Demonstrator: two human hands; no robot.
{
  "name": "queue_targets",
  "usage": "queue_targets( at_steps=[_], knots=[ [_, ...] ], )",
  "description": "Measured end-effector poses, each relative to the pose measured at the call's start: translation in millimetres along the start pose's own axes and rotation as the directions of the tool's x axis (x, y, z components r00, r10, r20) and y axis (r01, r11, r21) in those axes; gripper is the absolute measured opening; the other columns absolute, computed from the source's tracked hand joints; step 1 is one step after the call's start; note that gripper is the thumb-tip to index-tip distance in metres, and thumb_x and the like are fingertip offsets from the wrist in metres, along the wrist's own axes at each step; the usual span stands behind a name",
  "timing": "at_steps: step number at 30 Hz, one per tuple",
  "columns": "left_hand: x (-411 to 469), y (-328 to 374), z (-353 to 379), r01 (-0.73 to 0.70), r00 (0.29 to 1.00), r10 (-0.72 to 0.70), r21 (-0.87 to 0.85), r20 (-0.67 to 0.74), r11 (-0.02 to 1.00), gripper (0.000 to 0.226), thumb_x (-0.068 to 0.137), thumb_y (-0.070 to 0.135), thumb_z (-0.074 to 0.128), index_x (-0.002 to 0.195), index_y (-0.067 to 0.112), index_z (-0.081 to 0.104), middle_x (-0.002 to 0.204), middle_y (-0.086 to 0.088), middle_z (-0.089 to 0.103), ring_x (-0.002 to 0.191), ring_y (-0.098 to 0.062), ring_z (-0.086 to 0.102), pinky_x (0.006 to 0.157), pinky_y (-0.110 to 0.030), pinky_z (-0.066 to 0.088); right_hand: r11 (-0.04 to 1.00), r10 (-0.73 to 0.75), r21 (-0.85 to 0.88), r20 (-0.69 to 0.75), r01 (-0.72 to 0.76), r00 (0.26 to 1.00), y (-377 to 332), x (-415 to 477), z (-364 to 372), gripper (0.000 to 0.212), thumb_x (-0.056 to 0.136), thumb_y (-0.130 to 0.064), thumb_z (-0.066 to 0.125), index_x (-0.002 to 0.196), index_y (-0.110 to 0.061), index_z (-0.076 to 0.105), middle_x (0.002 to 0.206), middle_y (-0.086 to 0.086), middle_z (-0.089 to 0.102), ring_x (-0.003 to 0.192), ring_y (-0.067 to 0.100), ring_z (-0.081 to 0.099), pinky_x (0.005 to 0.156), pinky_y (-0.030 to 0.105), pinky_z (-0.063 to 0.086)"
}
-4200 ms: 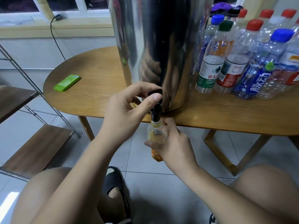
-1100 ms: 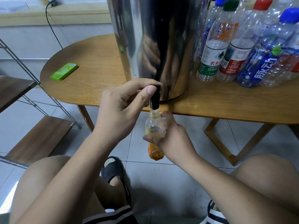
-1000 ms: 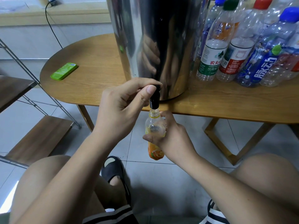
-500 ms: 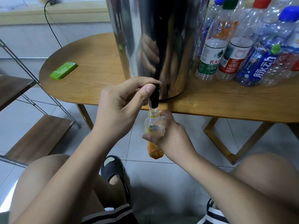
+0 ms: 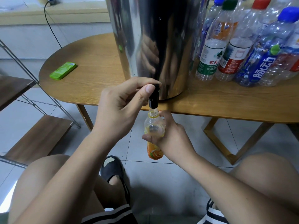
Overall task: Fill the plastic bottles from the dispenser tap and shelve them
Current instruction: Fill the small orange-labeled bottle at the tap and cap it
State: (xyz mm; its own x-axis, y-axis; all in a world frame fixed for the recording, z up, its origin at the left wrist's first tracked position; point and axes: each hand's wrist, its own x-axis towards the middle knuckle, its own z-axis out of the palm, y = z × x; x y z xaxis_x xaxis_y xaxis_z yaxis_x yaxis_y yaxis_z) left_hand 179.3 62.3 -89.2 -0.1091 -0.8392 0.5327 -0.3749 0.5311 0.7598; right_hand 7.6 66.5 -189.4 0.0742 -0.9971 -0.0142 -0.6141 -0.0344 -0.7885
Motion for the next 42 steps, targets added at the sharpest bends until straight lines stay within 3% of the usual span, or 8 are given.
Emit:
queue_targets(
  at_steps=[21, 42],
  knots=[
    [0.1, -1.7, -1.5, -0.011, 1.000, 0.011, 0.010, 0.018, 1.000, 0.025, 0.112, 0.027, 0.063, 0.123, 0.012, 0.079, 0.109, -0.009, 0.080, 0.097, -0.031, 0.077, 0.078, -0.055, 0.064, 1.000, 0.005, -0.008, 0.010, -0.005, 1.000, 0.1, -1.1, -0.9, 0.079, 0.079, -0.062, 0.089, 0.138, -0.039, 0.041, 0.121, 0.006, 0.074, 0.108, 0.036, 0.068, 0.086, 0.043, 0.058],
    [-0.7, 2.6, -0.3, 0.006, 1.000, -0.006, -0.003, 0.006, 1.000, 0.024, 0.111, 0.026, 0.063, 0.121, 0.013, 0.080, 0.108, -0.006, 0.081, 0.099, -0.025, 0.078, 0.081, -0.050, 0.066, 0.999, 0.027, -0.021, 0.002, -0.027, 1.000, 0.0, 1.0, 1.3, 0.081, 0.078, -0.060, 0.089, 0.140, -0.039, 0.043, 0.123, 0.004, 0.074, 0.111, 0.034, 0.068, 0.090, 0.043, 0.058]
  ],
)
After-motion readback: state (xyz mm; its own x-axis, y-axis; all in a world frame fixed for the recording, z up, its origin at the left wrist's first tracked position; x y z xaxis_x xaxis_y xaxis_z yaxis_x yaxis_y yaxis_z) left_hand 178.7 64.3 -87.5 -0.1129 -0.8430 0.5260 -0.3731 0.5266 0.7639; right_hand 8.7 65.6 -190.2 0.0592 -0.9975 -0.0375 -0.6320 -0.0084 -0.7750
